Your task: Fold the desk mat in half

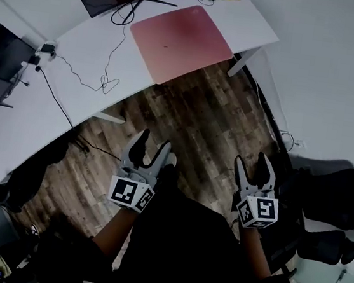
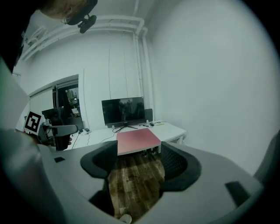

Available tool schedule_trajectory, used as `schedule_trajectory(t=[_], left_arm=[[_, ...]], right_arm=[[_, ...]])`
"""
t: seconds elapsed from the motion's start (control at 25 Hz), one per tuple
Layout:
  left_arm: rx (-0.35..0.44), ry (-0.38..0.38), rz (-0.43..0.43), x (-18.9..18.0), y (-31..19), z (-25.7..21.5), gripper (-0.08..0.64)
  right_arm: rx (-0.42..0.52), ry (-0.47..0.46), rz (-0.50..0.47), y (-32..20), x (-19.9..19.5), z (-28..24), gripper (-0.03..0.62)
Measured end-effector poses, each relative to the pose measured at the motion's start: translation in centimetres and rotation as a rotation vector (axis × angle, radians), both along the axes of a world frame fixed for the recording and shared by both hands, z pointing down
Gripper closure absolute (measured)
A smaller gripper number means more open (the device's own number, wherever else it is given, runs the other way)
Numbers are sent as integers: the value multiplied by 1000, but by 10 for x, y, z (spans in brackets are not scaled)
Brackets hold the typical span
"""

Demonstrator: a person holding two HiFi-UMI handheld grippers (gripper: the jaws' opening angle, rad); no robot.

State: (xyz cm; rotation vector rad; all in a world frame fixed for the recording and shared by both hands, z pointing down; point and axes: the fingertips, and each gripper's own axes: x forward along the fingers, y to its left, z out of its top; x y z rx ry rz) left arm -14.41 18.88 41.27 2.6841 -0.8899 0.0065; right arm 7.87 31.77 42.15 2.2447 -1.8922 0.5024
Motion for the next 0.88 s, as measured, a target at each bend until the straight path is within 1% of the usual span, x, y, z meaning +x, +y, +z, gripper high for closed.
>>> schedule_trajectory(t=[0.2,0.36,0.48,0.68,0.88], left_arm=[[11,17,-15,7,-60,-10,314],[10,30,-25,3,-90,-12,314],[-7,30,-45,-3,-105,-4,314],[-38,40,-99,-15,-117,4,314],[-53,35,-166,-16,-129,12,314]], right_arm=[[1,4,-18,-71,6,-5,296],[6,19,-45,-114,3,-12,296],[7,20,-64,-133,-1,-13,296],[-16,30,-115,-152,-9,-7,296],[-10,43,-196,-185,-8,-4,296]])
